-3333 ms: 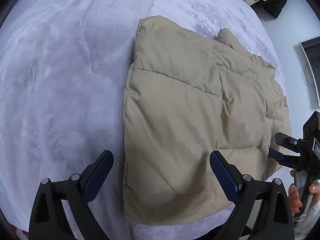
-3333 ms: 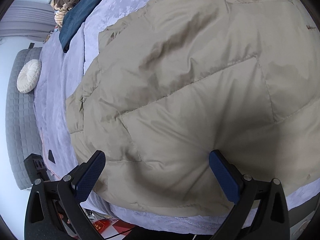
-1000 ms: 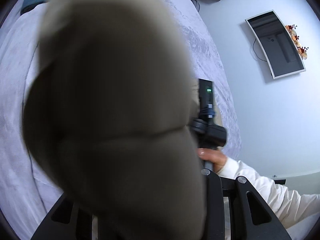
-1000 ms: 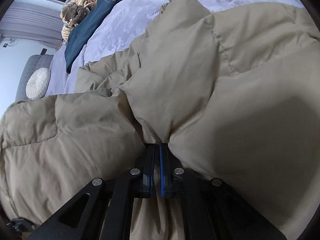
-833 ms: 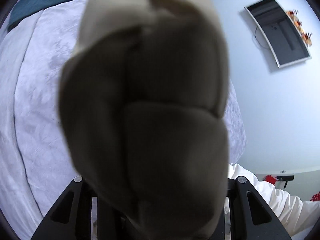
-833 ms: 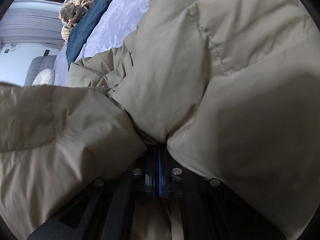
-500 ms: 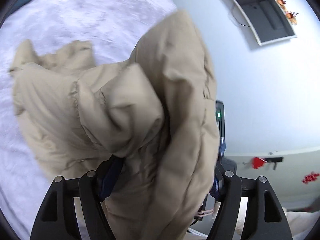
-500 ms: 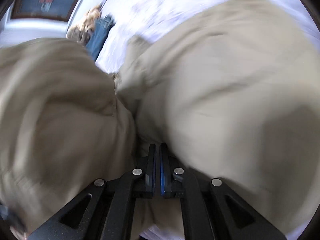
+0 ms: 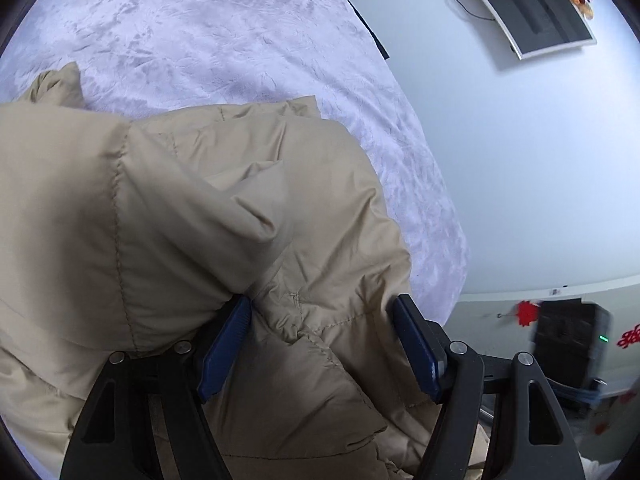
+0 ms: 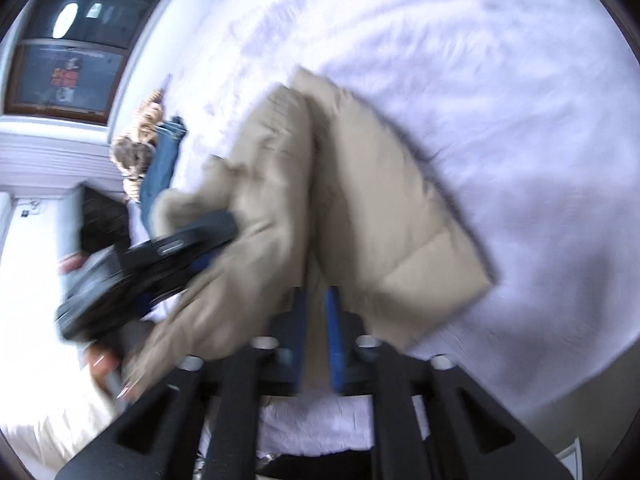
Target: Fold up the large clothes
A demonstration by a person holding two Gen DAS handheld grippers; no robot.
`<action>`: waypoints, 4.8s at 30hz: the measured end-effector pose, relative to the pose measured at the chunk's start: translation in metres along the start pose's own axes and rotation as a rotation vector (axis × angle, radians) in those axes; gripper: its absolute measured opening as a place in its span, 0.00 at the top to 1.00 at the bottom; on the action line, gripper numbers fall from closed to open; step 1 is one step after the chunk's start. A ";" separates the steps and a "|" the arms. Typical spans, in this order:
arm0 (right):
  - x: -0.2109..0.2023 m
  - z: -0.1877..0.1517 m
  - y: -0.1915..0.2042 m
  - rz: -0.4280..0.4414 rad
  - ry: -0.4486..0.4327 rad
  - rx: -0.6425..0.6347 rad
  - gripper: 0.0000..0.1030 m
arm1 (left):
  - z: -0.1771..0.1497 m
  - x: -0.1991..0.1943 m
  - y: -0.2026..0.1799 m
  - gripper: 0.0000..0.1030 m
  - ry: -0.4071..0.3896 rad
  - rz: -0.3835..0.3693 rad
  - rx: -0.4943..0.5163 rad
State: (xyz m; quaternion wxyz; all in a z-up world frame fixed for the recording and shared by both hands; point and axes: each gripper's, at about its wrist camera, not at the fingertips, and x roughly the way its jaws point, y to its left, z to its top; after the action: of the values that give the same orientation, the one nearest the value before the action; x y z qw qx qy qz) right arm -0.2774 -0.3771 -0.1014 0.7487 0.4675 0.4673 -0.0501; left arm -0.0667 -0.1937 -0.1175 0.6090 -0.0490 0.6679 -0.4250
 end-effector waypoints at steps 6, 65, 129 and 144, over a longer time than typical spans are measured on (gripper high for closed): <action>-0.016 -0.017 0.022 0.155 0.097 -0.109 0.15 | 0.028 0.021 -0.002 0.28 0.005 0.031 0.013; 0.079 0.032 -0.023 -0.223 0.232 -0.337 0.66 | 0.044 -0.008 0.011 0.25 -0.273 0.581 0.029; 0.056 0.144 -0.047 -0.115 0.127 -0.172 0.00 | -0.055 -0.024 0.114 0.00 -0.282 0.179 -0.378; 0.125 0.181 -0.080 0.344 0.348 -0.015 0.00 | -0.035 0.003 0.128 0.00 -0.278 0.074 -0.408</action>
State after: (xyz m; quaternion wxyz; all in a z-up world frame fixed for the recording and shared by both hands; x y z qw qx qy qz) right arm -0.1303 -0.5118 -0.2242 0.6579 0.5362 0.5032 0.1626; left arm -0.0398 -0.0961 -0.2037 0.6877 -0.2046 0.6509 -0.2480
